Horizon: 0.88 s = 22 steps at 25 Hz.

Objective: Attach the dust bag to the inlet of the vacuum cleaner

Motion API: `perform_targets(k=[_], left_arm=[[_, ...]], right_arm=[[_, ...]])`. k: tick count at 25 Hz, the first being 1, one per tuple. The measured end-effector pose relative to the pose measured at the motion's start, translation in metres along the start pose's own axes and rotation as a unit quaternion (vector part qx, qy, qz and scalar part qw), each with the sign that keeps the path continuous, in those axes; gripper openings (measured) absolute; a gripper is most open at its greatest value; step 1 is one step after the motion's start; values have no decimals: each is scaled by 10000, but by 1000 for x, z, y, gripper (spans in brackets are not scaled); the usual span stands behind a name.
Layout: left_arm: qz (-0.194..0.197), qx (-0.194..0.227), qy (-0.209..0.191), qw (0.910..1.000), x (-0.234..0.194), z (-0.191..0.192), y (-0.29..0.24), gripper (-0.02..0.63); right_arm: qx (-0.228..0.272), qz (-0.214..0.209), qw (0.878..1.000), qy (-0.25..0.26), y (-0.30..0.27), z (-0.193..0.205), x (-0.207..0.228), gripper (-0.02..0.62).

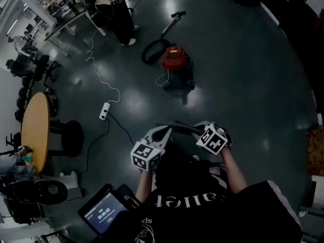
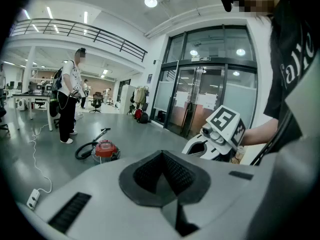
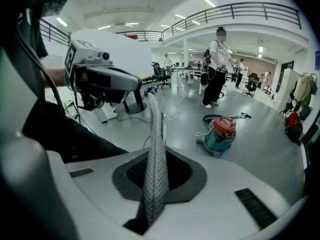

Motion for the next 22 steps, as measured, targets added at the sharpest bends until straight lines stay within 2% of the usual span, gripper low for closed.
perform_targets(k=[4, 9, 18, 22], left_arm=[[-77, 34, 170, 9998, -35, -3, -3, 5], [119, 175, 434, 9988, -98, -4, -17, 5], [377, 29, 552, 9978, -244, -37, -22, 5], [588, -143, 615, 9963, -296, -47, -20, 5]], right_arm=[[-99, 119, 9999, -24, -22, -8, 14, 40], [-263, 204, 9994, -91, -67, -19, 34, 38], [-385, 246, 9931, -1083, -162, -80, 84, 39], [-584, 280, 9922, -1061, -199, -107, 103, 38]])
Point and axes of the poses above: the fingertips, and each gripper's own axes: y backward along the fingers, x to its right, z out of its underside, the point moved 3 cm from there along y, backward along the fingers, and after that the axes turned 13 degrees about z, right-handed, at the moved point
